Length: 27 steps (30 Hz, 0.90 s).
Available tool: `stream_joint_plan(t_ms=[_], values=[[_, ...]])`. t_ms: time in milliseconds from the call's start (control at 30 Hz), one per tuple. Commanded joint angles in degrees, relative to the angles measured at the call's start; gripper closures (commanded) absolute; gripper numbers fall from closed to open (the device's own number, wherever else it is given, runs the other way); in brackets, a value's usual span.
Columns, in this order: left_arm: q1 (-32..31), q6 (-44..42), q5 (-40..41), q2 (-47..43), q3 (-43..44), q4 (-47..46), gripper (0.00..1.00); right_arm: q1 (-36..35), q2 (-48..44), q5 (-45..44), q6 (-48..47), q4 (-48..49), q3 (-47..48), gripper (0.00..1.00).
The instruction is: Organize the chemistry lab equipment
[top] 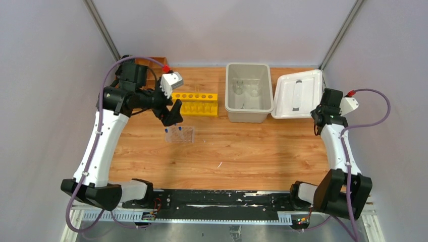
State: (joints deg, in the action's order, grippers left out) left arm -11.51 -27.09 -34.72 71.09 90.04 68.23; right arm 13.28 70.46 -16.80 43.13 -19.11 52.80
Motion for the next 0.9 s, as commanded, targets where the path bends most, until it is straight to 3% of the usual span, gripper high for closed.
stream_joint_plan(t_ms=[0,367,533,700,767,867], values=[[-6.04,1.54,5.58,3.08,5.32,-0.11,0.08,0.61,-6.08,-5.8,-2.93,-0.22,0.82,1.0],[-24.74,-5.45,19.3,12.13,22.22,-0.23,0.05,0.64,-15.57,-3.28,-5.31,-4.99,9.66,1.0],[-32.45,-15.33,27.52,14.15,26.11,-0.29,0.02,0.64,-16.64,0.16,-4.83,-8.73,15.97,1.0],[-38.3,-18.97,32.8,15.98,27.0,-3.6,0.01,0.62,-16.43,9.02,-2.55,-9.74,18.99,1.0],[-39.14,-17.13,33.8,15.71,25.29,-6.72,0.01,0.62,-16.12,13.24,-1.32,-9.58,19.31,1.0],[-39.08,-4.24,34.29,14.97,24.39,-12.33,0.0,0.61,-16.28,19.48,0.32,-9.2,19.58,1.0]])
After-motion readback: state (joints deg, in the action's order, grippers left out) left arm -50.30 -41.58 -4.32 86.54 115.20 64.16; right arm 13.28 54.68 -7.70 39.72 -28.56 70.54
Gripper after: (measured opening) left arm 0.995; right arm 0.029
